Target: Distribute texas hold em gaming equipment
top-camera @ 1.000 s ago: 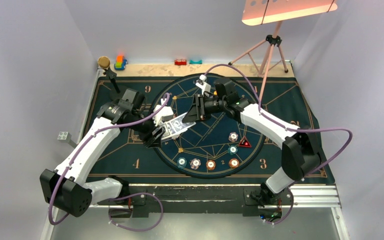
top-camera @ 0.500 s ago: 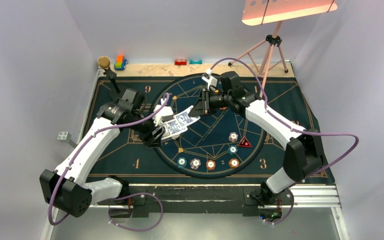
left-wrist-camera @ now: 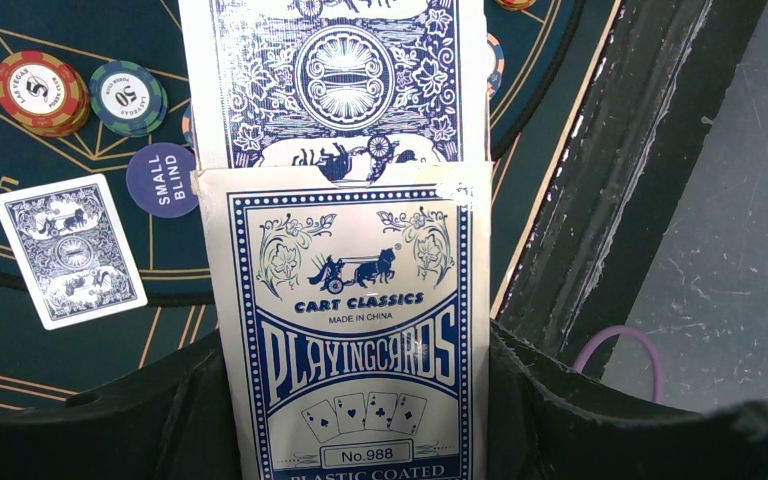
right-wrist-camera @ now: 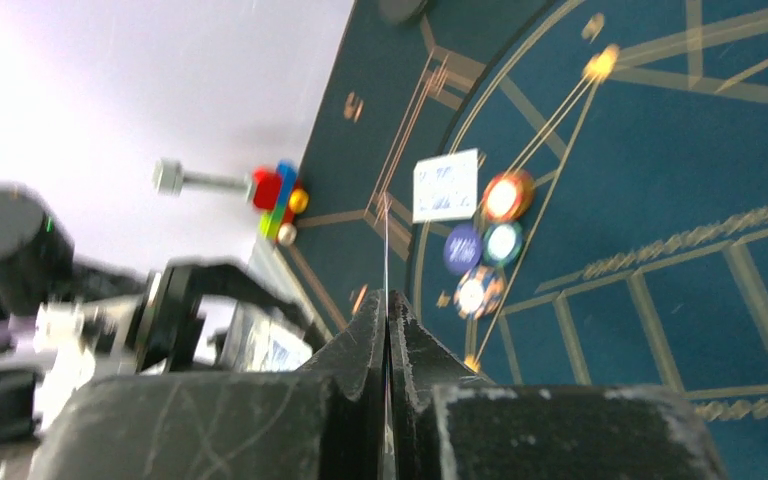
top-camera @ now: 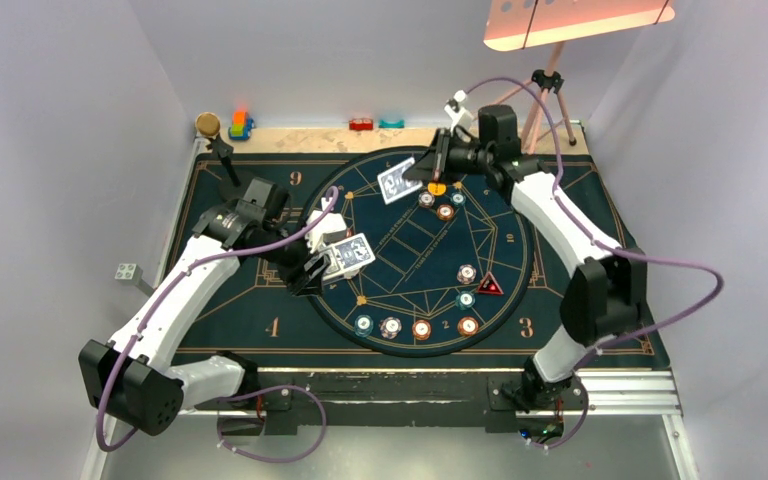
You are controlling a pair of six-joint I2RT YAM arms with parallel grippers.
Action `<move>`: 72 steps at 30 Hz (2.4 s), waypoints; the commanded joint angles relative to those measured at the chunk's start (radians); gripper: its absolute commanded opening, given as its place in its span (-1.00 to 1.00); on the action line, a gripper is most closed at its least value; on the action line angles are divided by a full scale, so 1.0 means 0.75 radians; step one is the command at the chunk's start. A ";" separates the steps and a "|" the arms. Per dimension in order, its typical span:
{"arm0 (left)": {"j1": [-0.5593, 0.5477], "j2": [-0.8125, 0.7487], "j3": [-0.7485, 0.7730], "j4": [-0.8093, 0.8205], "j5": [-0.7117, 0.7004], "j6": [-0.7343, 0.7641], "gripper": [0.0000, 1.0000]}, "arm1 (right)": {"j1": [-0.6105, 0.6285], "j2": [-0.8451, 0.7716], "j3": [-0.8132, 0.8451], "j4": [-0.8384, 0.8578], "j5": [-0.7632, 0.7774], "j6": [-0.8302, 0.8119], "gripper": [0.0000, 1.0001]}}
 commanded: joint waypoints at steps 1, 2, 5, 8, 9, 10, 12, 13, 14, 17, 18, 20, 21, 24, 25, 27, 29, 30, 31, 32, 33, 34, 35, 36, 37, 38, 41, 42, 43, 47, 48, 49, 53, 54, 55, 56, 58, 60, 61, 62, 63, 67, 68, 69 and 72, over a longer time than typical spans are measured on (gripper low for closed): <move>0.006 -0.022 0.002 0.043 0.061 0.004 -0.74 | -0.089 0.253 0.203 0.101 0.069 0.031 -1.00; 0.006 -0.022 0.003 0.043 0.062 0.003 -0.74 | -0.096 0.329 0.257 0.107 0.097 0.030 -1.00; 0.006 -0.026 0.014 0.037 0.066 0.000 -0.74 | -0.102 0.557 0.485 0.041 0.250 -0.029 -1.00; 0.006 -0.032 0.028 0.032 0.071 -0.004 -0.74 | -0.107 0.772 0.756 -0.090 0.393 -0.079 -1.00; 0.006 -0.034 0.033 0.029 0.072 -0.004 -0.74 | -0.111 0.827 0.827 -0.117 0.426 -0.082 -1.00; 0.006 -0.036 0.036 0.025 0.073 -0.004 -0.74 | -0.116 0.879 0.878 -0.131 0.446 -0.076 -1.00; 0.006 -0.037 0.040 0.020 0.074 -0.003 -0.74 | -0.131 0.951 0.935 -0.127 0.469 -0.041 -0.99; 0.006 -0.036 0.040 0.019 0.074 -0.001 -0.74 | -0.137 0.974 0.940 -0.114 0.476 -0.020 -0.98; 0.006 -0.037 0.039 0.016 0.074 0.000 -0.74 | -0.141 0.995 0.940 -0.097 0.482 -0.002 -0.98; 0.006 -0.036 0.032 0.015 0.067 0.005 -0.74 | -0.147 1.054 0.953 -0.095 0.504 0.041 -0.88; 0.006 -0.034 0.028 0.016 0.065 0.007 -0.74 | -0.148 1.074 0.960 -0.107 0.511 0.052 -0.79; 0.006 -0.034 0.022 0.015 0.062 0.010 -0.74 | -0.149 1.093 0.970 -0.134 0.518 0.062 -0.54; 0.006 -0.034 0.022 0.011 0.063 0.010 -0.74 | -0.149 1.097 0.975 -0.150 0.541 0.060 -0.35; 0.007 -0.039 0.024 0.004 0.061 0.008 -0.74 | -0.147 1.068 0.973 -0.197 0.616 0.030 0.16; 0.006 -0.041 0.022 0.002 0.061 0.008 -0.74 | -0.148 1.055 0.975 -0.212 0.636 0.016 0.29; 0.006 -0.047 0.022 -0.002 0.061 0.005 -0.74 | -0.151 1.034 1.010 -0.265 0.693 -0.010 0.45; 0.006 -0.051 0.022 -0.002 0.063 0.002 -0.74 | -0.151 1.001 1.041 -0.311 0.748 -0.037 0.55; 0.006 -0.052 0.022 -0.004 0.063 0.000 -0.74 | -0.152 0.976 1.044 -0.326 0.778 -0.049 0.58; 0.006 -0.054 0.020 -0.001 0.062 0.000 -0.74 | -0.151 0.947 1.040 -0.334 0.803 -0.059 0.62; 0.006 -0.055 0.019 0.000 0.061 -0.003 -0.74 | -0.151 0.915 1.028 -0.340 0.831 -0.066 0.64; 0.006 -0.057 0.017 0.002 0.061 -0.003 -0.74 | -0.152 0.875 1.006 -0.341 0.851 -0.070 0.67; 0.006 -0.061 0.013 0.005 0.060 -0.005 -0.74 | -0.151 0.833 0.970 -0.332 0.863 -0.072 0.69; 0.006 -0.063 0.008 0.007 0.059 -0.006 -0.74 | -0.152 0.783 0.925 -0.320 0.868 -0.074 0.70; 0.006 -0.064 0.006 0.008 0.058 -0.006 -0.74 | -0.152 0.726 0.874 -0.301 0.858 -0.076 0.71; 0.006 -0.065 0.004 0.011 0.056 -0.005 -0.74 | -0.148 0.670 0.808 -0.272 0.819 -0.077 0.72; 0.006 -0.065 0.004 0.013 0.054 -0.004 -0.74 | -0.139 0.602 0.730 -0.239 0.766 -0.073 0.74; 0.006 -0.062 0.001 0.023 0.050 -0.002 -0.74 | -0.082 0.384 0.482 -0.135 0.584 -0.067 0.81; 0.006 -0.057 0.000 0.029 0.051 -0.004 -0.74 | -0.056 0.330 0.404 -0.109 0.521 -0.069 0.82; 0.006 -0.055 0.001 0.033 0.052 -0.006 -0.74 | -0.028 0.274 0.334 -0.101 0.467 -0.075 0.84; 0.007 -0.042 0.006 0.042 0.055 -0.009 -0.74 | 0.125 0.090 0.055 0.013 0.227 -0.064 0.87; 0.006 -0.041 0.007 0.044 0.054 -0.010 -0.74 | 0.163 0.059 0.011 0.030 0.175 -0.057 0.88; 0.006 -0.041 0.009 0.045 0.053 -0.011 -0.74 | 0.195 0.032 -0.034 0.061 0.130 -0.040 0.89; 0.006 -0.042 0.020 0.044 0.047 -0.012 -0.74 | 0.320 -0.054 -0.162 0.177 0.023 0.020 0.91; 0.006 -0.041 0.022 0.046 0.045 -0.014 -0.74 | 0.339 -0.066 -0.177 0.195 0.007 0.032 0.92; 0.006 -0.041 0.024 0.048 0.044 -0.016 -0.74 | 0.356 -0.077 -0.192 0.216 -0.006 0.041 0.92; 0.007 -0.040 0.026 0.048 0.044 -0.018 -0.74 | 0.369 -0.090 -0.207 0.232 -0.014 0.050 0.93; 0.006 -0.039 0.031 0.050 0.044 -0.021 -0.74 | 0.384 -0.098 -0.233 0.269 -0.028 0.068 0.94; 0.006 -0.035 0.036 0.051 0.044 -0.023 -0.74 | 0.390 -0.093 -0.258 0.315 -0.058 0.096 0.95; 0.006 -0.033 0.038 0.050 0.045 -0.024 -0.74 | 0.395 -0.087 -0.270 0.341 -0.070 0.111 0.95; 0.006 -0.031 0.040 0.049 0.046 -0.025 -0.74 | 0.401 -0.081 -0.281 0.359 -0.075 0.122 0.95; 0.006 -0.029 0.041 0.050 0.048 -0.026 -0.74 | 0.409 -0.070 -0.289 0.365 -0.079 0.132 0.96; 0.006 -0.029 0.043 0.053 0.054 -0.029 -0.74 | 0.443 -0.020 -0.300 0.459 -0.091 0.173 0.97; 0.006 -0.028 0.043 0.052 0.054 -0.029 -0.74 | 0.447 -0.009 -0.301 0.469 -0.090 0.178 0.97; 0.006 -0.030 0.044 0.052 0.054 -0.029 -0.74 | 0.449 -0.004 -0.303 0.476 -0.085 0.181 0.97; 0.006 -0.035 0.044 0.050 0.054 -0.028 -0.74 | 0.449 0.001 -0.305 0.478 -0.073 0.176 0.97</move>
